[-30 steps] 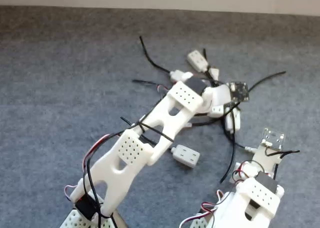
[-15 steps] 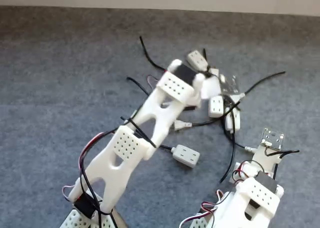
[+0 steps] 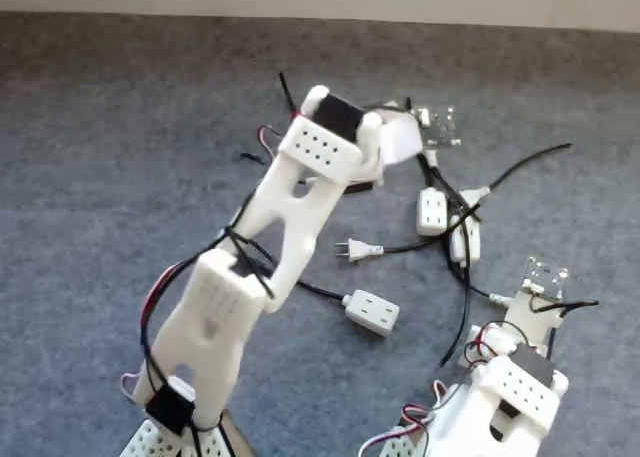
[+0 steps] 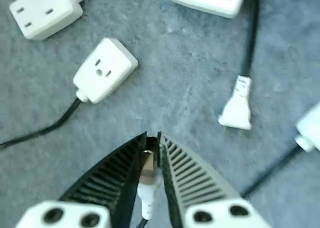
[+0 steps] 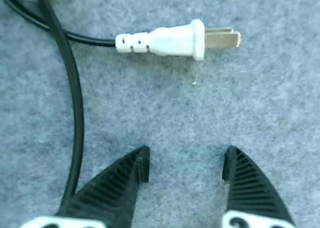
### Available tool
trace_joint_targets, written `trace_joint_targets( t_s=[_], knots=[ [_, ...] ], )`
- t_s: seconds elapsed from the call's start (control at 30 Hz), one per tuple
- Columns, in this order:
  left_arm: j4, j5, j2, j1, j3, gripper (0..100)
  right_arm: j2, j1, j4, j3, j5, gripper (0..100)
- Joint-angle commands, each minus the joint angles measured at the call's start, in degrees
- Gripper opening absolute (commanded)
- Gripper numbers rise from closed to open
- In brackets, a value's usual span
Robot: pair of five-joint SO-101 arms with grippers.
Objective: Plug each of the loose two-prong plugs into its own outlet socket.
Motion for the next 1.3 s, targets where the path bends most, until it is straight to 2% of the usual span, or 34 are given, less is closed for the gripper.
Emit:
trace_joint_targets(
  t_s=[0.0,0.13,0.27,0.43,0.57,0.63,0.77,0.83,1.0,1.17,1.27],
  knots=[
    [0.4,-0.4,-22.8,-0.2,23.3,1,0.0,-1.2,-1.8,0.2,-0.4,23.8],
    [0.2,-0.5,-38.0,-4.4,41.0,1,0.0,-1.2,-1.8,0.2,-0.4,23.8],
    [-2.8,-0.6,-49.2,-14.8,54.6,1,0.0,-1.2,-1.8,0.2,-0.4,23.8],
    [-17.1,-0.5,-58.2,-30.8,72.1,1,0.0,-1.2,-1.8,0.2,-0.4,23.8],
    [-29.0,-0.1,-62.5,-38.3,87.0,1,0.0,-1.2,-1.8,0.2,-0.4,23.8],
    [-34.6,1.1,-63.7,-40.9,93.8,1,0.0,-1.2,-1.8,0.2,-0.4,23.8],
    [-49.8,9.5,-64.2,-45.2,103.9,1,0.0,-1.3,-1.8,0.2,-0.4,23.8],
    [-54.8,11.3,-64.1,-45.9,107.3,1,0.0,-1.3,-1.8,0.2,-0.4,23.8],
    [-57.1,11.3,-64.1,-46.2,110.5,2,0.0,-1.3,-1.8,0.2,-0.4,23.8],
    [-57.0,11.3,-64.1,-48.7,110.6,20,0.0,-1.3,-1.8,0.3,-0.4,23.8],
    [-57.0,10.0,-64.1,-50.4,110.7,22,0.0,-1.3,-1.8,0.3,-0.4,23.8]
  ],
)
